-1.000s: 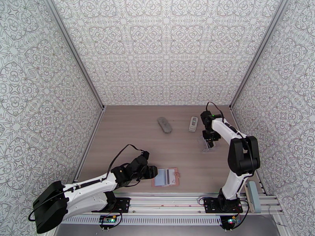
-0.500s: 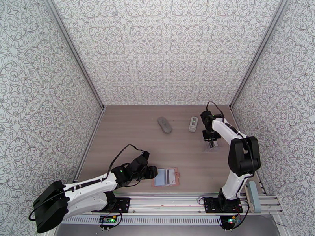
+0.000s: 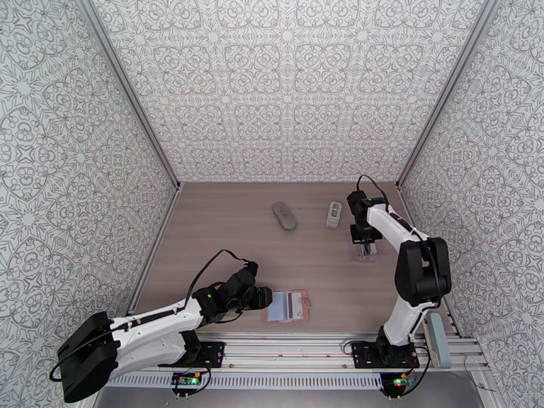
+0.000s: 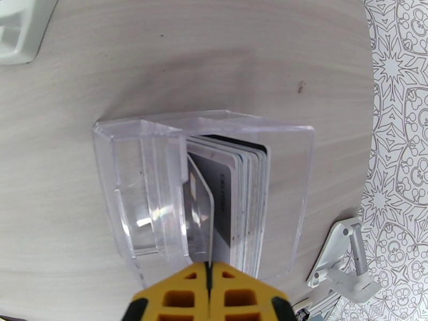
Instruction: Put the credit cards into the card holder
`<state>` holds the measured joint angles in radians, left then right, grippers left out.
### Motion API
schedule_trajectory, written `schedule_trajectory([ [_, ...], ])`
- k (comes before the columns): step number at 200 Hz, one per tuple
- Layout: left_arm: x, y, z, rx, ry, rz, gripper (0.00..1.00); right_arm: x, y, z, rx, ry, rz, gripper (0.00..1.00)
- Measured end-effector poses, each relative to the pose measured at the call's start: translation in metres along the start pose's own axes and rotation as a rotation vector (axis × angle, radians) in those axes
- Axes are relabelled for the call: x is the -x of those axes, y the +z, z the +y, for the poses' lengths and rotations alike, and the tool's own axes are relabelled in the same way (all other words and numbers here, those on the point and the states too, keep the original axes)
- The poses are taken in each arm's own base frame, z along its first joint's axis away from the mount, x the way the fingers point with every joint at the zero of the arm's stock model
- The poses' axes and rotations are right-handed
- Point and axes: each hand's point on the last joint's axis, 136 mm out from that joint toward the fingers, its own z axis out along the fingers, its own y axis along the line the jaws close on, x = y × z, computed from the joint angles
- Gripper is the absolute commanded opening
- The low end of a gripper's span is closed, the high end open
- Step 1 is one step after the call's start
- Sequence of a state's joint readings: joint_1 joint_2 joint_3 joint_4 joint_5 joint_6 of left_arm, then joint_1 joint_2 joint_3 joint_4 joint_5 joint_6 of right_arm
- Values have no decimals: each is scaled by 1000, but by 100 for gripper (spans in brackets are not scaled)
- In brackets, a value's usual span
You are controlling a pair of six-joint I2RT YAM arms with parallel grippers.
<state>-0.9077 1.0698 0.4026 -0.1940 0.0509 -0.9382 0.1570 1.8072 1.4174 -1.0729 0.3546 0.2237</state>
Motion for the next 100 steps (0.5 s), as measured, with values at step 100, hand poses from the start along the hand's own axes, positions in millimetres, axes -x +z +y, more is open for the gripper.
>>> schedule_trajectory([
  [100,4,-8,-6,-26,17,-20,54,0,-56,6,182,60,-119,0],
])
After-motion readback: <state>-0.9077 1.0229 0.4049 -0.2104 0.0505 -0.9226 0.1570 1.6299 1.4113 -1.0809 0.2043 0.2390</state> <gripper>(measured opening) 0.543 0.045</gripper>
